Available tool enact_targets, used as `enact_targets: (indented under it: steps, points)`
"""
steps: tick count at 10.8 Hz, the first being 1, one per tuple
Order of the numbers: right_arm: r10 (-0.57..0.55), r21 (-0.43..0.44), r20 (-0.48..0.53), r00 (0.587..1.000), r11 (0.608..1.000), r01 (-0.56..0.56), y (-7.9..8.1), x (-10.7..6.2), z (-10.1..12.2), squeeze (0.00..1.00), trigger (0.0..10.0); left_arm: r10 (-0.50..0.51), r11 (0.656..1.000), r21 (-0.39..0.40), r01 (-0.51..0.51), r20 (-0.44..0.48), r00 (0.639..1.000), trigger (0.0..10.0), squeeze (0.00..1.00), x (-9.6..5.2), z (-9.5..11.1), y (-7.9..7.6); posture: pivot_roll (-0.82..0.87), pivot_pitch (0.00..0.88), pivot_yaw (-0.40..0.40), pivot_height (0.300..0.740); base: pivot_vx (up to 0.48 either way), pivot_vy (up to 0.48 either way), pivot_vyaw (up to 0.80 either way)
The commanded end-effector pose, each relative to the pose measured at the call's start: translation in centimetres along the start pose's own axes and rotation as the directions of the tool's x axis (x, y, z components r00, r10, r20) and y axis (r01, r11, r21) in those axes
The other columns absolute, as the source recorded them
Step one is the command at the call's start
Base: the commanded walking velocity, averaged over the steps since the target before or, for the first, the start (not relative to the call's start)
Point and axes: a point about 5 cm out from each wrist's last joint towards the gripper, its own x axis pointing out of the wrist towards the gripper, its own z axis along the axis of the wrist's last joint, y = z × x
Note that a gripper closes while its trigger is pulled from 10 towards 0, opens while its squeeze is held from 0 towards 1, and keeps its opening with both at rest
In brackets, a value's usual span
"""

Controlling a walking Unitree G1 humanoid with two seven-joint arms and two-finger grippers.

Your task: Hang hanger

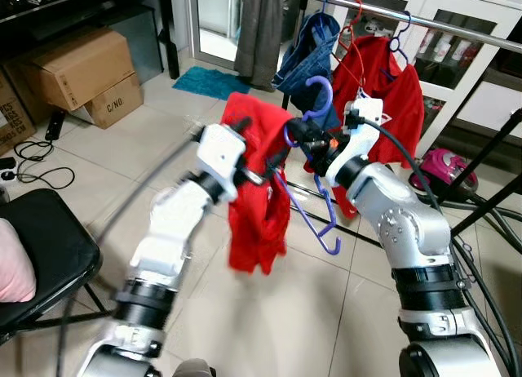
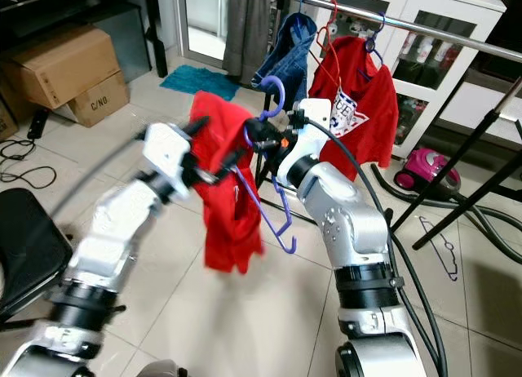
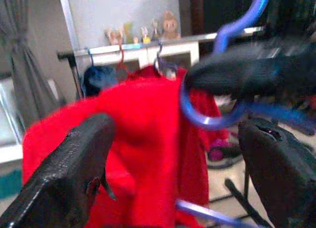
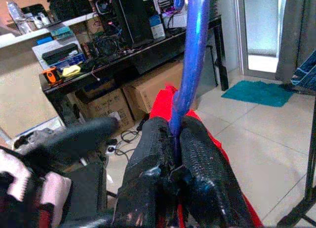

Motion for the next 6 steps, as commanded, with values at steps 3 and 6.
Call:
enact_targets:
  steps: [3, 6]
  points:
    - [0.095, -0.009, 0.044, 0.994, 0.995, -0.095, 0.7, 0.0, 1.7, 0.0, 10.0, 0.075, 0.997, -0.01, -0.076, -0.114, 0.991, 0.0, 0.0, 0.7, -1.5, 1.1, 0.03, 0.0, -0.055, 0.74, 0.0, 0.0, 0.0]
    - [0.112, 0.001, 0.05, 0.992, 0.994, -0.112, 0.7, -0.2, 1.8, 0.0, 10.0, 0.043, 0.998, -0.036, -0.049, -0.154, 0.987, 0.0, 0.0, 0.8, -2.0, 0.8, 0.03, 0.0, -0.053, 0.74, 0.0, 0.0, 0.0]
